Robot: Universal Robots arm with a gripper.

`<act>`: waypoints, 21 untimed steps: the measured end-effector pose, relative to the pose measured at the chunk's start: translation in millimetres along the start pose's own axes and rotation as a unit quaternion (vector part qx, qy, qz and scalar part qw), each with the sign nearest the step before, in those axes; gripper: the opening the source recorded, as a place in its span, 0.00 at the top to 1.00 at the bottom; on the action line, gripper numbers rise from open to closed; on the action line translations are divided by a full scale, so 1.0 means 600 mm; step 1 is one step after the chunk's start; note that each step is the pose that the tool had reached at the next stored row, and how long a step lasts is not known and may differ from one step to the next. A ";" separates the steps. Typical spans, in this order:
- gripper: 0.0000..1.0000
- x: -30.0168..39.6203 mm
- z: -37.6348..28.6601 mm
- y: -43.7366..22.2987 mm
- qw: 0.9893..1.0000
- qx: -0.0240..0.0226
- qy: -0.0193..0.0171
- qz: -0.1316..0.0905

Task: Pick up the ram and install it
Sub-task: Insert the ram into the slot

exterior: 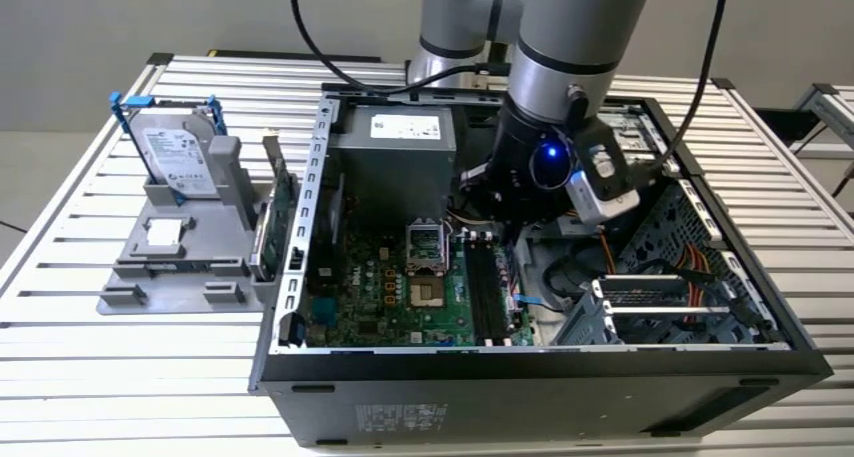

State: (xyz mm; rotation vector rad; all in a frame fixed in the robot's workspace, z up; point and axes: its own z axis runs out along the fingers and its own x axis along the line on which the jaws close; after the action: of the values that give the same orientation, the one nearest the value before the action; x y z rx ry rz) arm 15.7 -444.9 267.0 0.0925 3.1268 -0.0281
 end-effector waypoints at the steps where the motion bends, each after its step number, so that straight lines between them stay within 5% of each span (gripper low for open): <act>1: 1.00 0.000 0.001 0.000 1.000 0.000 0.000 0.000; 21: 1.00 -0.005 0.017 -0.008 1.000 0.000 0.000 -0.006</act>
State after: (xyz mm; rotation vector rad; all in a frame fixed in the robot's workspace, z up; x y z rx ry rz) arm 18.4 -449.9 257.2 0.0726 3.1271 -0.0279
